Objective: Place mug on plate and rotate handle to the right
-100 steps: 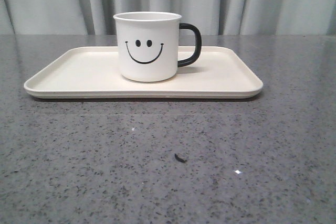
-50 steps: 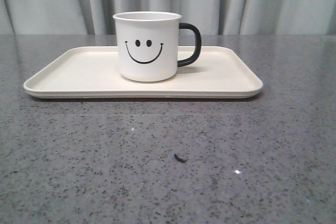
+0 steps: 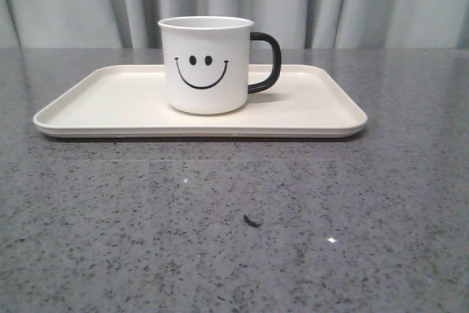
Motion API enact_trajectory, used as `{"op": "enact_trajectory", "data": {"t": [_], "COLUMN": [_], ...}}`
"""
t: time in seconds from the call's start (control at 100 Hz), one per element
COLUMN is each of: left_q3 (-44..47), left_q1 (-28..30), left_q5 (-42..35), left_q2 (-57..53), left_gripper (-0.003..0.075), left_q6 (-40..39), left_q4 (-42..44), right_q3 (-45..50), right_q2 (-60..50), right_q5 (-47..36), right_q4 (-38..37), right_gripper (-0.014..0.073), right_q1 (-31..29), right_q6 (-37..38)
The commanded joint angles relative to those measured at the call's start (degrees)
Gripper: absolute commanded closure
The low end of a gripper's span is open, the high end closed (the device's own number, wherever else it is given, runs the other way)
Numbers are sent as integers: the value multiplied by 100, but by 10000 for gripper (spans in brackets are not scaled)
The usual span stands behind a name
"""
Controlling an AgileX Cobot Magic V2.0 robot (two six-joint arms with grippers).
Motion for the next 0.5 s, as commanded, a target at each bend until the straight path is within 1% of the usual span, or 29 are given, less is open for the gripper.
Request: {"op": "enact_trajectory", "data": {"t": [0.0, 0.49], "left_q3": [31, 31], "left_q1": [4, 4], "left_q5": [-432, -432], "left_q2": [-189, -189], "left_gripper": [739, 739], "left_q6": [-12, -12], "left_q4": [-11, -11], "right_q3": [-4, -4], "right_q2": [-89, -89], "right_q5": [-545, -1075], "right_q4": [-698, -779], "right_gripper": [654, 654], "right_q1": [-1, -1], "right_q6": [754, 793]}}
